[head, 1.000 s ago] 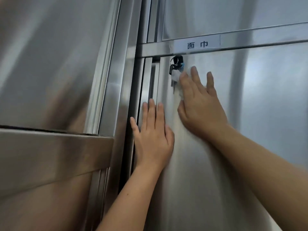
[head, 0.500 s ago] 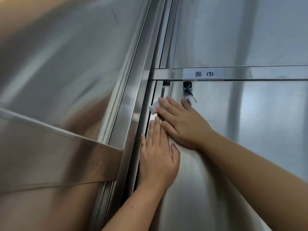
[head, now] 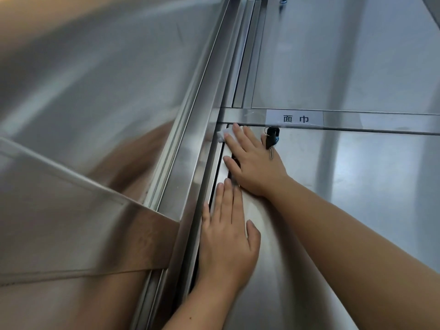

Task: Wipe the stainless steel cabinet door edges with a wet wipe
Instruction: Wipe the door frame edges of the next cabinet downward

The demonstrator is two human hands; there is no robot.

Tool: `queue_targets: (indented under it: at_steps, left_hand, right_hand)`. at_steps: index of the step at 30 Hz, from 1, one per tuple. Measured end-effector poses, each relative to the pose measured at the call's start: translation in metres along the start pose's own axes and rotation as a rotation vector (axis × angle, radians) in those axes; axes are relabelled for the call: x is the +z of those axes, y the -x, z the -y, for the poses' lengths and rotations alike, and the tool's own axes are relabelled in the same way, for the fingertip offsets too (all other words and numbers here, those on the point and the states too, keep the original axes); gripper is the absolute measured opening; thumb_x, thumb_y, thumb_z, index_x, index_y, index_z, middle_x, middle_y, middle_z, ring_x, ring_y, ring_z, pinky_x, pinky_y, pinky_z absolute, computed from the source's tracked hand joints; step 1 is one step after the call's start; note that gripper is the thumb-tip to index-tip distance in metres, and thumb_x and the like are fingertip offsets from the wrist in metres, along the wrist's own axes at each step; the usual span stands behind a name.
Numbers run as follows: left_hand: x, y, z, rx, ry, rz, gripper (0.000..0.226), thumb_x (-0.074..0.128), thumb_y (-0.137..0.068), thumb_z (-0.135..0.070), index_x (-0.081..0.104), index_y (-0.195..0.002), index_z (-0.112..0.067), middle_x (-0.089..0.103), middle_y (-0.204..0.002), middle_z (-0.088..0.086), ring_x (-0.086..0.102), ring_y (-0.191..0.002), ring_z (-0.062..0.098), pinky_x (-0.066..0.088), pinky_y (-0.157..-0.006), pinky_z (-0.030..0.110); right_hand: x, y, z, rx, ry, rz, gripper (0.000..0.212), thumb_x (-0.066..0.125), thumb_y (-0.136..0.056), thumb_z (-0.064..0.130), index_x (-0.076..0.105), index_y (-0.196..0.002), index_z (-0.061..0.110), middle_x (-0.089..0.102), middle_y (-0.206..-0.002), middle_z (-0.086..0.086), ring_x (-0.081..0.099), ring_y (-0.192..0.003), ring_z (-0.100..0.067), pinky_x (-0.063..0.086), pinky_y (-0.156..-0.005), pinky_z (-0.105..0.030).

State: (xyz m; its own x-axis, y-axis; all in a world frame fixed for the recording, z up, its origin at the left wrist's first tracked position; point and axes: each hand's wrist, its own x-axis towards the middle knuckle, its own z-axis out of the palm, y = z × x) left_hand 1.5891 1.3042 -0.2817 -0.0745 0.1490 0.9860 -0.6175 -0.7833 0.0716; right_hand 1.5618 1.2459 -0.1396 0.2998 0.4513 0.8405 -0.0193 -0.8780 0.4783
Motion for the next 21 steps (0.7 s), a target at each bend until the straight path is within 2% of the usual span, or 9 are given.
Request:
queue_targets:
  at_steps: [3, 5, 9, 12, 15, 19, 21]
  left_hand:
    - [0.000, 0.004, 0.001, -0.009, -0.005, 0.005, 0.061, 0.030, -0.081, -0.026, 0.048, -0.133, 0.000, 0.041, -0.143, 0.013, 0.033, -0.134, 0.028, 0.028, -0.105, 0.049]
    - [-0.001, 0.007, 0.002, -0.018, 0.002, 0.000, 0.060, 0.030, -0.081, -0.026, 0.048, -0.133, 0.000, 0.041, -0.143, 0.013, 0.032, -0.134, 0.028, 0.024, -0.109, 0.043]
    - [-0.001, 0.007, 0.002, -0.012, 0.003, -0.004, 0.060, 0.031, -0.081, -0.025, 0.050, -0.132, 0.000, 0.043, -0.141, 0.014, 0.036, -0.132, 0.031, 0.026, -0.107, 0.048]
    - [-0.001, 0.010, 0.002, -0.007, 0.018, -0.003, 0.060, 0.031, -0.081, -0.025, 0.048, -0.133, 0.000, 0.040, -0.144, 0.013, 0.033, -0.133, 0.031, 0.019, -0.110, 0.042]
    - [-0.002, 0.012, 0.003, -0.010, -0.016, 0.015, 0.060, 0.031, -0.081, -0.026, 0.049, -0.133, -0.002, 0.039, -0.144, 0.012, 0.034, -0.134, 0.029, 0.027, -0.106, 0.050]
    - [-0.002, 0.014, 0.003, -0.005, -0.001, 0.011, 0.060, 0.031, -0.081, -0.026, 0.050, -0.132, -0.001, 0.040, -0.144, 0.012, 0.034, -0.133, 0.030, 0.020, -0.110, 0.042]
    - [-0.003, 0.015, 0.003, -0.009, 0.004, 0.011, 0.060, 0.032, -0.081, -0.026, 0.049, -0.133, -0.002, 0.039, -0.144, 0.012, 0.034, -0.133, 0.030, 0.017, -0.110, 0.042]
  right_hand:
    - [0.004, 0.010, 0.003, -0.036, 0.101, -0.039, 0.056, 0.022, -0.100, 0.042, 0.006, -0.150, 0.022, -0.004, -0.158, 0.001, -0.006, -0.144, -0.013, 0.001, -0.112, -0.039]
    - [0.006, 0.015, 0.006, -0.052, 0.121, -0.039, 0.059, 0.022, -0.099, 0.043, 0.006, -0.150, 0.020, -0.004, -0.158, -0.002, -0.005, -0.144, -0.015, 0.003, -0.112, -0.038]
    - [0.007, 0.007, 0.007, -0.014, 0.079, 0.006, 0.063, 0.021, -0.098, 0.046, -0.001, -0.151, 0.018, -0.010, -0.157, -0.005, -0.010, -0.144, -0.018, -0.004, -0.115, -0.038]
    - [0.005, -0.009, 0.007, 0.033, 0.033, 0.038, 0.064, 0.022, -0.098, 0.047, -0.003, -0.150, 0.018, -0.015, -0.157, -0.005, -0.013, -0.144, -0.018, -0.005, -0.116, -0.039]
    - [0.005, -0.018, 0.007, 0.056, 0.044, 0.023, 0.066, 0.023, -0.098, 0.047, -0.004, -0.150, 0.017, -0.015, -0.157, -0.005, -0.012, -0.143, -0.017, -0.009, -0.113, -0.039]
    - [0.009, -0.017, 0.006, 0.084, -0.008, -0.002, 0.066, 0.024, -0.098, 0.049, -0.004, -0.150, 0.021, -0.016, -0.157, 0.001, -0.014, -0.143, -0.013, 0.004, -0.113, -0.043]
    - [0.010, -0.015, 0.007, 0.089, -0.015, -0.003, 0.065, 0.024, -0.098, 0.049, -0.003, -0.150, 0.021, -0.015, -0.157, 0.001, -0.014, -0.143, -0.014, 0.006, -0.113, -0.045]
